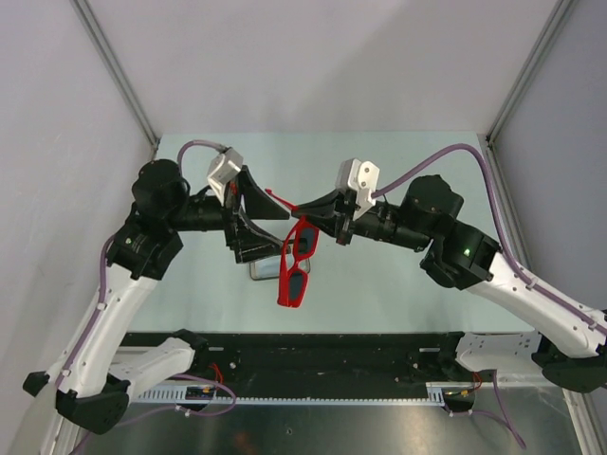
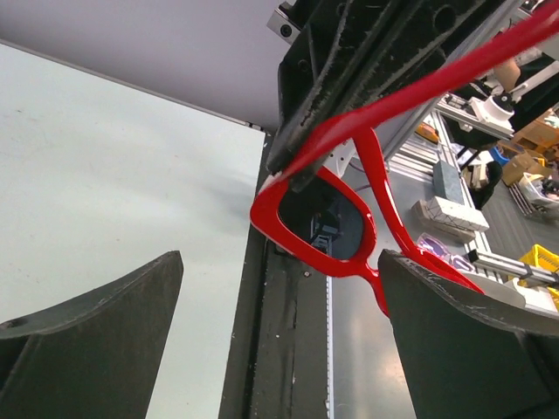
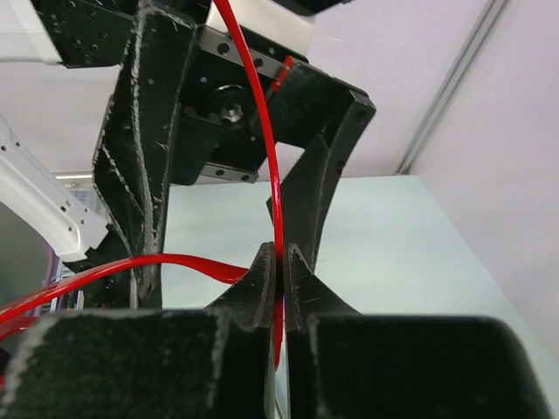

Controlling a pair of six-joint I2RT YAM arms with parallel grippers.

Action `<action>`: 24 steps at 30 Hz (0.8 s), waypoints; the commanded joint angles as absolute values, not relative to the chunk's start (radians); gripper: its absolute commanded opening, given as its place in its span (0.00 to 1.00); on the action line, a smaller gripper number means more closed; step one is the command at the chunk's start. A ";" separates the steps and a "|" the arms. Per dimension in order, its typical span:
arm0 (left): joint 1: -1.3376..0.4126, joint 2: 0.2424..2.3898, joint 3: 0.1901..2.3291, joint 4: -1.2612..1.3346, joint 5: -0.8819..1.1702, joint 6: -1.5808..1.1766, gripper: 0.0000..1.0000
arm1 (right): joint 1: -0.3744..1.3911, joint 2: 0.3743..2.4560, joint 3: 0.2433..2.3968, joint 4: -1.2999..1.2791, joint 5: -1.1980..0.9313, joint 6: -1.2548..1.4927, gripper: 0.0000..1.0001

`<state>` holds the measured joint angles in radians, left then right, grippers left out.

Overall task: Organize the sunglasses
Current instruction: Close the left temple of the sunglasses at the center of the board.

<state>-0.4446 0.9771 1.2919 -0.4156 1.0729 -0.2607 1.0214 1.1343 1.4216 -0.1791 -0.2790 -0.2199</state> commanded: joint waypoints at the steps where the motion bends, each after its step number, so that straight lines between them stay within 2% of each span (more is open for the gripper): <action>1: -0.462 0.968 1.282 -0.367 1.104 -0.275 1.00 | 1.046 1.132 1.430 -0.078 -0.239 -0.229 0.00; 10: -0.460 0.930 1.276 -0.365 1.106 -0.271 1.00 | 1.032 1.123 1.430 -0.063 -0.213 -0.281 0.00; 14: -0.460 0.945 1.318 -0.359 1.042 -0.355 1.00 | 1.020 1.097 1.430 -0.066 -0.235 -0.301 0.00; 16: -0.462 0.985 1.342 -0.331 1.093 -0.421 1.00 | 1.016 1.088 1.430 -0.060 -0.245 -0.305 0.00; 18: -0.462 1.017 1.357 -0.311 1.129 -0.538 0.97 | 1.014 1.083 1.430 -0.052 -0.255 -0.317 0.00; 22: -0.462 1.061 1.376 -0.298 1.184 -0.676 0.80 | 1.015 1.081 1.430 -0.032 -0.267 -0.345 0.00; 24: -0.463 1.083 1.377 -0.288 1.190 -0.744 0.76 | 1.017 1.081 1.430 -0.023 -0.273 -0.350 0.00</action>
<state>-0.4561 1.0615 1.3380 -0.3367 1.1221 -0.5568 1.0168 1.0969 1.4212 -0.0895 -0.2535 -0.3161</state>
